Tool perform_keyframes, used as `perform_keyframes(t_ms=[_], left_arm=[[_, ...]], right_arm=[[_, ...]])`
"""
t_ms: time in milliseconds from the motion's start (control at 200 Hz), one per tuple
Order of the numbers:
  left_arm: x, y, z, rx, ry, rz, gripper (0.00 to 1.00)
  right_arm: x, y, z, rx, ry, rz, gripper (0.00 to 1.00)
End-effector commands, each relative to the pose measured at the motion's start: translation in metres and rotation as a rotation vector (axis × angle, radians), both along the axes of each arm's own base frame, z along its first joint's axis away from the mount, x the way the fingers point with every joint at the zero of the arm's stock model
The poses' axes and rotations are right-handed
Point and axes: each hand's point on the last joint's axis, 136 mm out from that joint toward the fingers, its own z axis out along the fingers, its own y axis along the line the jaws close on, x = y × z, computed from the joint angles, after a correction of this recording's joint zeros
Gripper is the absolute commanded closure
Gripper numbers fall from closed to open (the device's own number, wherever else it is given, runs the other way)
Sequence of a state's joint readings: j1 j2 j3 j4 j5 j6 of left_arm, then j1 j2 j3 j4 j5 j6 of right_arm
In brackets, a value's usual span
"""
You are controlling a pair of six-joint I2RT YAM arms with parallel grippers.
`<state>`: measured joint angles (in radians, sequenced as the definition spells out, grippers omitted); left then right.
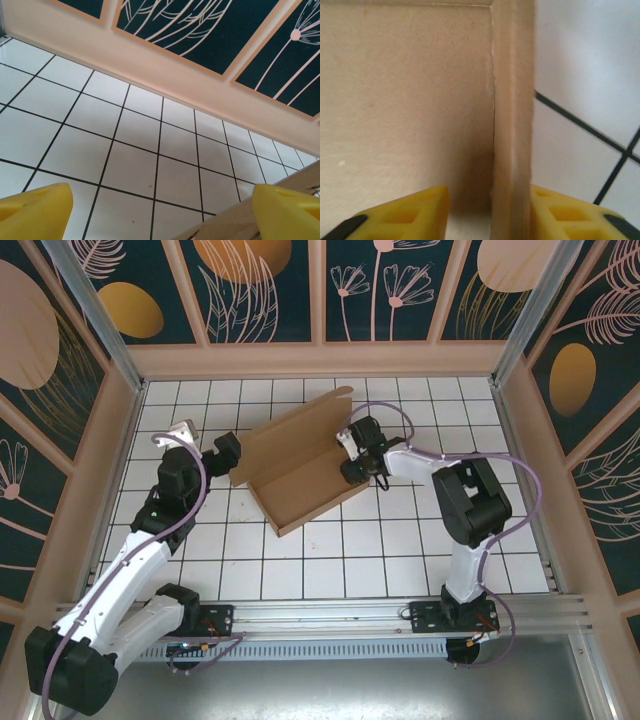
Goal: Fold the paper box
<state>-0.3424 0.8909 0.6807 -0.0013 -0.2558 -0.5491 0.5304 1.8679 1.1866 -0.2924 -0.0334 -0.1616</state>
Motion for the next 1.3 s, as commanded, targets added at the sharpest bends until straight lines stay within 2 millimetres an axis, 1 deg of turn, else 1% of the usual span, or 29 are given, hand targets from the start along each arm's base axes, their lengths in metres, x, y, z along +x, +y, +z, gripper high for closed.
perform_keyframes(t_ms=[0, 75, 155, 220, 340, 445, 485, 540, 621, 701, 716, 831, 896, 1001, 1041, 1046, 1061, 1106, 1136, 1231, 1296], left_arm=[[-0.004, 0.011, 0.009, 0.029, -0.027, 0.046, 0.08], [-0.005, 0.013, 0.009, 0.033, -0.032, 0.055, 0.07], [-0.005, 0.017, 0.009, 0.044, -0.034, 0.078, 0.07], [-0.007, 0.022, 0.011, 0.055, -0.04, 0.1, 0.07], [-0.008, 0.025, 0.013, 0.068, -0.046, 0.109, 0.07], [-0.009, 0.026, 0.013, 0.067, -0.049, 0.112, 0.07], [-0.009, 0.026, 0.013, 0.066, -0.05, 0.113, 0.07], [-0.01, 0.027, 0.013, 0.067, -0.05, 0.119, 0.07], [-0.01, 0.028, 0.012, 0.068, -0.051, 0.121, 0.07], [-0.009, 0.027, 0.013, 0.066, -0.054, 0.12, 0.07], [-0.009, 0.027, 0.013, 0.067, -0.053, 0.12, 0.07], [-0.007, 0.023, 0.012, 0.061, -0.055, 0.104, 0.07], [-0.006, 0.022, 0.012, 0.059, -0.056, 0.094, 0.07], [-0.005, 0.014, 0.013, 0.06, -0.07, 0.05, 0.06], [-0.005, 0.012, 0.013, 0.055, -0.077, 0.036, 0.05], [-0.005, 0.011, 0.014, 0.054, -0.078, 0.033, 0.05], [-0.005, 0.009, 0.014, 0.052, -0.079, 0.025, 0.05], [-0.004, 0.005, 0.014, 0.045, -0.085, 0.004, 0.04], [-0.003, 0.002, 0.013, 0.042, -0.087, -0.016, 0.04], [-0.001, -0.013, 0.01, 0.041, -0.095, -0.097, 0.05], [0.0, -0.012, 0.004, 0.021, -0.088, -0.083, 0.05]], right_arm=[[-0.007, 0.006, 0.014, 0.101, 0.096, -0.049, 0.52], [-0.001, 0.01, 0.011, 0.106, 0.124, -0.051, 0.51], [0.009, 0.011, 0.004, 0.081, 0.125, -0.059, 0.54], [0.019, 0.008, -0.002, 0.05, 0.108, -0.077, 0.57], [0.033, 0.006, -0.009, 0.016, 0.088, -0.096, 0.65], [0.038, 0.002, -0.017, -0.033, 0.083, -0.113, 0.73], [0.038, 0.0, -0.019, -0.054, 0.077, -0.121, 0.8], [0.039, -0.005, -0.018, -0.1, 0.047, -0.14, 0.89], [0.039, -0.012, -0.014, -0.161, -0.003, -0.159, 0.91], [0.041, -0.03, -0.012, -0.243, -0.046, -0.21, 0.92], [0.038, -0.026, -0.011, -0.25, -0.049, -0.203, 0.92], [0.031, -0.032, -0.011, -0.242, -0.043, -0.249, 0.9], [0.025, -0.039, -0.013, -0.238, -0.036, -0.285, 0.89], [0.011, -0.044, -0.015, -0.198, -0.017, -0.321, 0.84], [0.005, -0.043, -0.015, -0.168, -0.011, -0.322, 0.81], [0.008, -0.051, -0.015, -0.158, -0.008, -0.341, 0.8], [0.008, -0.054, -0.015, -0.15, -0.008, -0.35, 0.79], [0.006, -0.059, -0.012, -0.098, -0.005, -0.372, 0.73], [0.004, -0.062, -0.012, -0.074, 0.003, -0.383, 0.71], [0.005, -0.06, 0.002, 0.064, -0.003, -0.405, 0.59], [0.005, -0.057, 0.013, 0.147, -0.018, -0.402, 0.52]])
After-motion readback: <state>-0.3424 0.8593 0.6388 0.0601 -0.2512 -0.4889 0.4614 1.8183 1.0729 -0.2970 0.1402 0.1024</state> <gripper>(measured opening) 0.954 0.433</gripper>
